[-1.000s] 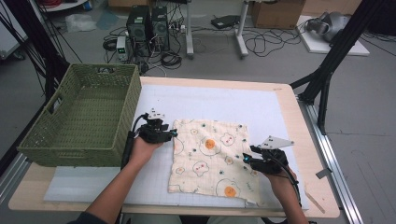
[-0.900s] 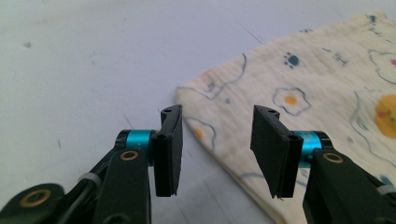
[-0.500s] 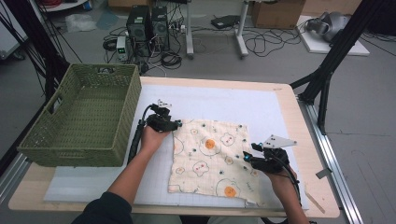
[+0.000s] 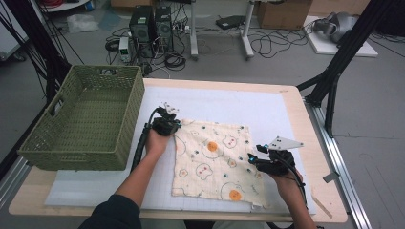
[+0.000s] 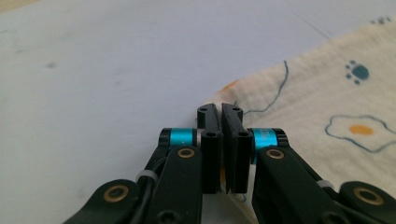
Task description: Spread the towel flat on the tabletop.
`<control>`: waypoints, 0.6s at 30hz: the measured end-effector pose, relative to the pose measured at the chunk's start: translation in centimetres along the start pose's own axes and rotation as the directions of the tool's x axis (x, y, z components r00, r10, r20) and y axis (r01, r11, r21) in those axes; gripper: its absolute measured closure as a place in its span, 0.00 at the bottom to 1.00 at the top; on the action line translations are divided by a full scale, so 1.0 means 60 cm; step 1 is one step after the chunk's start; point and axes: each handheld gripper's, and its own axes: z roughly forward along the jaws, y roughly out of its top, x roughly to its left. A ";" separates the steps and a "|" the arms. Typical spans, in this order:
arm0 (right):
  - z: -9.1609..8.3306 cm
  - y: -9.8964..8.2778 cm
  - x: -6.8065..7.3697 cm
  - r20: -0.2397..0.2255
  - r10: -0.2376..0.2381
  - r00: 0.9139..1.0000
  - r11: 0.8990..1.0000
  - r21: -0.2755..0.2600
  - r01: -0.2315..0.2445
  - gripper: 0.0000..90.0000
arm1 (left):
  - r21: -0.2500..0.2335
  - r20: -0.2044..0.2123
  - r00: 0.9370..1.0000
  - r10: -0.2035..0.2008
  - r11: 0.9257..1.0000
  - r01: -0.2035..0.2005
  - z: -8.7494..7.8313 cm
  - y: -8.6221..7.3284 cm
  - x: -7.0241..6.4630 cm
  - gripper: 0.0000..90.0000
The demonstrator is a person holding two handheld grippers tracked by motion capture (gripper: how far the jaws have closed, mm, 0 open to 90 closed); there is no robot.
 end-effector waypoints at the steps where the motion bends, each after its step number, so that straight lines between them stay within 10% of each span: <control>1: 0.003 0.001 -0.001 -0.003 -0.003 1.000 1.000 0.001 0.003 0.53 | 0.001 0.000 1.000 -0.001 1.000 0.001 -0.001 -0.001 0.005 0.96; 4: 0.017 0.007 -0.007 0.002 -0.034 0.999 0.999 0.023 0.034 0.52 | -0.015 0.020 0.999 -0.030 0.999 0.030 -0.004 -0.002 0.012 0.90; 8: 0.045 0.019 -0.026 0.012 -0.020 1.000 0.999 0.031 0.019 0.50 | -0.046 0.055 0.991 -0.119 0.991 0.122 -0.008 0.000 0.018 0.58; 18: 0.130 0.070 -0.081 0.070 0.007 0.998 0.998 0.063 -0.012 0.44 | -0.044 0.108 0.987 -0.119 0.991 0.125 -0.023 0.002 0.017 0.48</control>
